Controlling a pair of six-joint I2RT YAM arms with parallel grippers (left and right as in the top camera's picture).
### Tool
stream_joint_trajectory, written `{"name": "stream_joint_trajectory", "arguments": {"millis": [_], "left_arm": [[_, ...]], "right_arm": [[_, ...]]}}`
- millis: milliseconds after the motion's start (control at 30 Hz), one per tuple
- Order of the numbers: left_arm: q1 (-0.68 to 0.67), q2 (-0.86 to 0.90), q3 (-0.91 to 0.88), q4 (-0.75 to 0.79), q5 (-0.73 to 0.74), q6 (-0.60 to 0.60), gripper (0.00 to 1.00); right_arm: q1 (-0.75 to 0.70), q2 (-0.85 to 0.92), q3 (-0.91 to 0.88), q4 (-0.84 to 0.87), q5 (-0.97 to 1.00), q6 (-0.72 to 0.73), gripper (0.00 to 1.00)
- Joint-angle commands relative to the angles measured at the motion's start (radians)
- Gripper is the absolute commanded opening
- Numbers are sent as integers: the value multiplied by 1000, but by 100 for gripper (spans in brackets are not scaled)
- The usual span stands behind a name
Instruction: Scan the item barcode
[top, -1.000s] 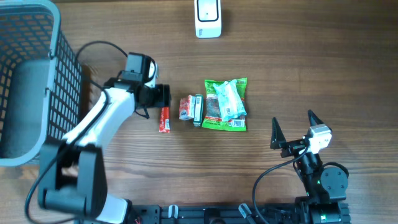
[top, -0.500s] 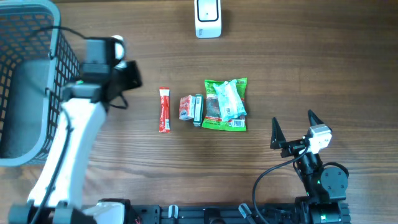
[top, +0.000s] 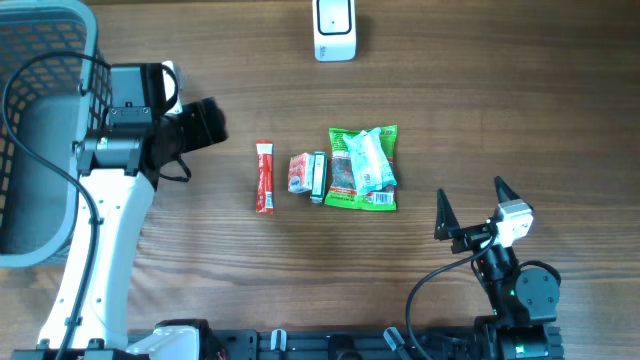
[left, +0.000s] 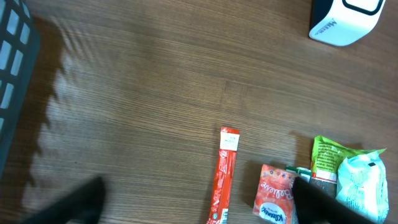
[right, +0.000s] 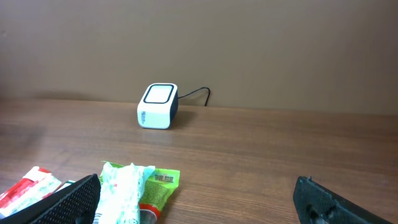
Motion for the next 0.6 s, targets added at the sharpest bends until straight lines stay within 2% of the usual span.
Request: {"name": "stream_joint_trajectory", "arguments": {"millis": [0,133,300,500,567], "left_arm": [[0,4,-6,2,12,14,100],[0,4,-6,2,12,14,100],[0,4,-6,2,12,14,100],[0,4,-6,2,12,14,100],[0,4,-6,2,12,14,100]], "right_arm": [[-5,-6,0,11,-40,3,100],[-5,2,43,-27,-42,17,100],[-5,114,283,-150,-18,16,100],[-5,445,729,-446,-1,-20,100],[-5,594,908,-605,-5,-21,100]]}}
